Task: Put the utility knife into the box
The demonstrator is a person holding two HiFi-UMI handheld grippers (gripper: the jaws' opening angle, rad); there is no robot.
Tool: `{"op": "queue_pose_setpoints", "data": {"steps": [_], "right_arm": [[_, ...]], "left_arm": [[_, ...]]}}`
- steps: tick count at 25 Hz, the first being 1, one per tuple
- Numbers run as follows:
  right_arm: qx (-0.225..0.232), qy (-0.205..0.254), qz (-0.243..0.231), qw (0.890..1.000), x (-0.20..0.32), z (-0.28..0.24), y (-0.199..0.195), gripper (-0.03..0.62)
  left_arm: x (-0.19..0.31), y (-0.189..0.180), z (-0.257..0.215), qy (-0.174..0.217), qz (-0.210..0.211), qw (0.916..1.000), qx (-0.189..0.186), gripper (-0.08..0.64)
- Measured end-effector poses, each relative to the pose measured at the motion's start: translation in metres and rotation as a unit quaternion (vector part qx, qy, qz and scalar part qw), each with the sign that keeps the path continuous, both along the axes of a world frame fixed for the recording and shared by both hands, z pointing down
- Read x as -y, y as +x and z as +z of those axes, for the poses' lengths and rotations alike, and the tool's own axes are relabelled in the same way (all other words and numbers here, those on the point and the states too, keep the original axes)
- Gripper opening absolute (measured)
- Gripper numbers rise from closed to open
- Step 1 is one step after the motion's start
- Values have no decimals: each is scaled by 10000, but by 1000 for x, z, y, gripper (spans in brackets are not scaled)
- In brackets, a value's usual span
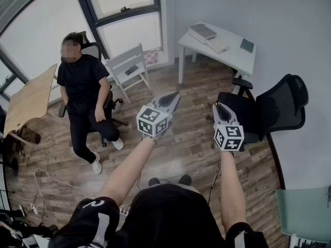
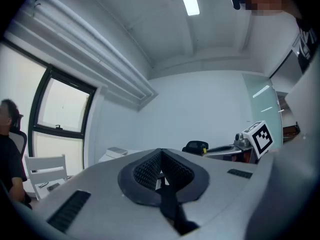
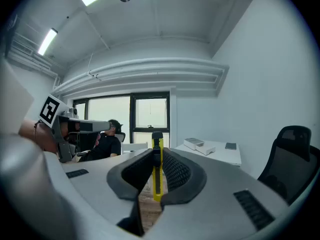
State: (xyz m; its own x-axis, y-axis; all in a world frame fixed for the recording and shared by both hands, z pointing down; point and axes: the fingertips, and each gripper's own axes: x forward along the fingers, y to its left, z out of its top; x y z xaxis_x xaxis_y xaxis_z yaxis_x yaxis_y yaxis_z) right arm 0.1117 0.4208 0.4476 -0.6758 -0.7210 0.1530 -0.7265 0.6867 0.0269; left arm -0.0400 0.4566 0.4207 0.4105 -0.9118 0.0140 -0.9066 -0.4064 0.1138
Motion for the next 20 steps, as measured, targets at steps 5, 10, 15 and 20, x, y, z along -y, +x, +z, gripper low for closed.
{"op": "queue_pose_setpoints", "data": {"steps": [5, 10, 15, 20], "right_arm": [[-29, -17, -75, 10000, 11, 2, 17, 71], [54, -77, -116, 9999, 25, 3, 35, 72], [-71, -33, -140, 9999, 36, 5, 41, 72], [-337, 68, -365, 9987, 48, 11, 39, 72]], "left_arm": [[10, 24, -1, 36, 48, 10000, -3, 25], [19, 47, 4, 36, 83, 10000, -27, 26], [27, 55, 2, 26, -108, 9999, -117, 25], [40, 47, 7, -96, -386, 9992, -101, 26]]}}
